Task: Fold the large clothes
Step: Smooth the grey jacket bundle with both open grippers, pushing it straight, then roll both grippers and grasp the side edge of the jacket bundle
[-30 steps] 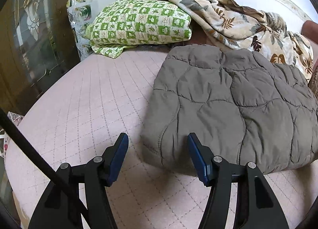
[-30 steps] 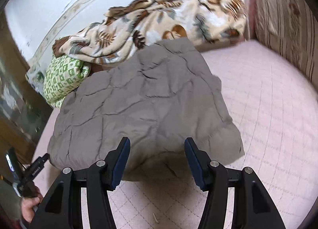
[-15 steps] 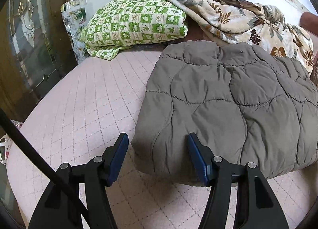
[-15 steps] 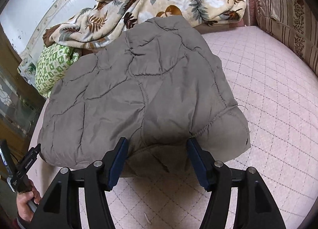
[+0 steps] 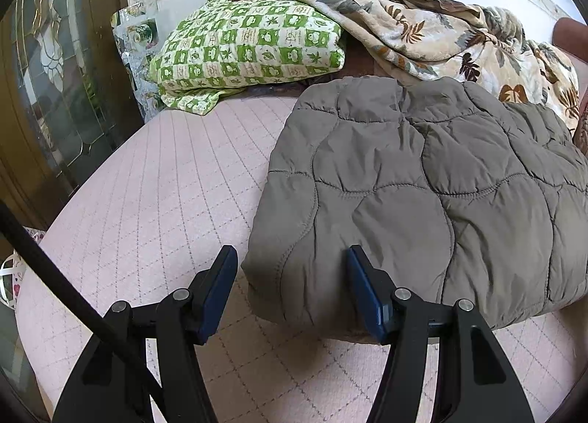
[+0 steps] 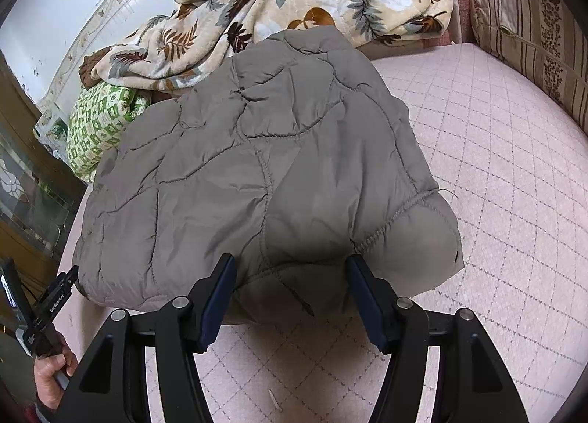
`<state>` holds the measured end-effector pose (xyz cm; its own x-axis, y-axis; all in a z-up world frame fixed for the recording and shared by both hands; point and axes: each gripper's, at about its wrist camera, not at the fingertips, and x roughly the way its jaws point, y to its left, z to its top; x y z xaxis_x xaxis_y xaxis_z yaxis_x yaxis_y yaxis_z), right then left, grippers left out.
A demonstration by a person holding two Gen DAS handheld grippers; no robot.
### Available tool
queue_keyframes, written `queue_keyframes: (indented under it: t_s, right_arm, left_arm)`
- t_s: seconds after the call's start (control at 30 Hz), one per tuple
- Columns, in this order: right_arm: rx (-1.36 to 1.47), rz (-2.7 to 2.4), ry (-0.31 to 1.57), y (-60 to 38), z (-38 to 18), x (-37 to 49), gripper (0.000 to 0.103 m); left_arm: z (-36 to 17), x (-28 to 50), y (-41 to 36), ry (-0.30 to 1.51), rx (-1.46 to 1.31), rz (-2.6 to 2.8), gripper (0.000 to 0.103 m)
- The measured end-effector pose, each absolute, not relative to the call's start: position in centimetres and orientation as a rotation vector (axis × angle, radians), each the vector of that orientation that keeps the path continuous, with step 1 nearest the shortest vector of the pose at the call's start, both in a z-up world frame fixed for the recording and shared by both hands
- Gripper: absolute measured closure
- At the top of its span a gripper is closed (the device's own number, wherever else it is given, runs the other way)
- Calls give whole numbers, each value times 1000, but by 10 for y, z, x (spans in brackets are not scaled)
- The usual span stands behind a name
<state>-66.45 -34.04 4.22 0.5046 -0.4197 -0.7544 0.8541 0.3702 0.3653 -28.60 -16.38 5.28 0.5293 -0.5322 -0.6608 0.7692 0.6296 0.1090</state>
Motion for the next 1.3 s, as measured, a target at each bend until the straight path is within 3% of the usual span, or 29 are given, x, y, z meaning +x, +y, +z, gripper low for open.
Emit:
queue_keyframes:
  t_s: [0.63,1.3]
  right_arm:
    - [872,-910,556,-336,55,-691,36]
    - [986,-897,527,-340,46,-715,36]
  left_arm:
    - [59,-290,-157,615,411,-811,42]
    - [45,-240,-139,921,187,-854,42]
